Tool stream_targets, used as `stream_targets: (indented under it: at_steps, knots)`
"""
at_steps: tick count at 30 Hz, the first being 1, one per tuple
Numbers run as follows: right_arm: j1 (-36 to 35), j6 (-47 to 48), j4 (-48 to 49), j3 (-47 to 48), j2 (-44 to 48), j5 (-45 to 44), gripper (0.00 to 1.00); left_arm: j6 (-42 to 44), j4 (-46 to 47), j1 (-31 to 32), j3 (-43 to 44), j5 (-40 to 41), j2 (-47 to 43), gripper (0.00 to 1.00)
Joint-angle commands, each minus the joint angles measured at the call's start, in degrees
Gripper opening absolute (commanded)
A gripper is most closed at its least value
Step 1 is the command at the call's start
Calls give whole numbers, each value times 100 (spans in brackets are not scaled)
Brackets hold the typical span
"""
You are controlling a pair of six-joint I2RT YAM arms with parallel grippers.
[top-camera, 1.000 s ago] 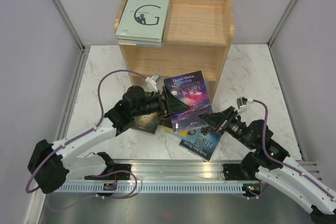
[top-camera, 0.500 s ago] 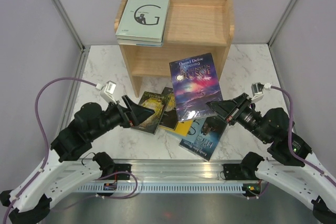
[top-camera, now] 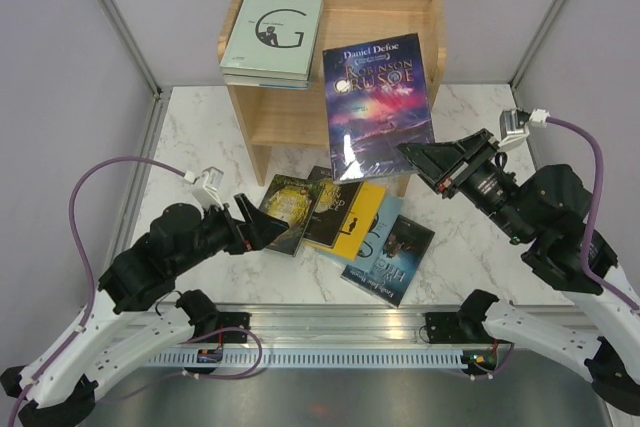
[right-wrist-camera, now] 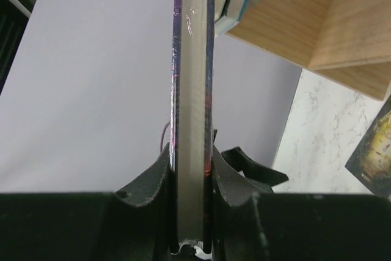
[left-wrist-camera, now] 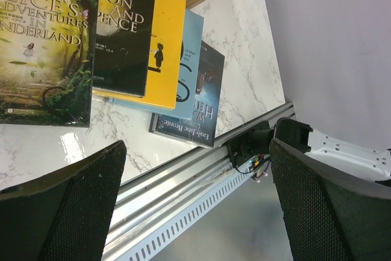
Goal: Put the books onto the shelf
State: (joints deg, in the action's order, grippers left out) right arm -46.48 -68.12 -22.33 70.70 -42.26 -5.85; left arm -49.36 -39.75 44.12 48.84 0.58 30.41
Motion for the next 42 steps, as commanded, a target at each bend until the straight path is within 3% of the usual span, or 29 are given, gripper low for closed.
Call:
stream_targets:
  at_steps: [1,7,12,16,20,26,27,29,30,32,33,36,42]
  knots:
    - [-10,88,774,778,-247,-548,0,243,-33,-9,-76,171,-71,100]
    - [-2,264,466,1561,-1161,-1523,0,234,-16,0,-173,144,-88,100]
    - [130,-34,378,2017,-1767,-1788,0,252,-33,0,-261,109,-246,100]
    - [865,-517,246,2185,-2145,-1087,0,252,-51,-9,-340,100,-343,100]
    - [1755,-896,238,2203,-2436,248,0,261,-42,0,-401,83,-334,100]
    - [2327,-861,211,2185,-2515,479,1,287,-16,-9,-472,135,-273,100]
    - [2397,-879,211,2220,-2593,575,5,287,-16,0,-481,135,-255,100]
    - [2617,-931,237,2238,-2655,865,30,304,2,-9,-472,135,-220,100]
    - [2670,-1001,298,2186,-2682,1014,50,305,11,-9,-463,135,-203,100]
    - [2714,-1063,395,2072,-2595,1077,64,322,11,-9,-472,135,-185,100]
    - [2723,-1107,422,1932,-2542,1094,83,313,11,-9,-472,153,-194,100]
    - [2723,-1142,449,1563,-2217,1068,91,305,20,-9,-472,153,-202,100]
    - [2723,-1151,414,965,-1566,1024,96,217,46,-9,-516,118,-194,100]
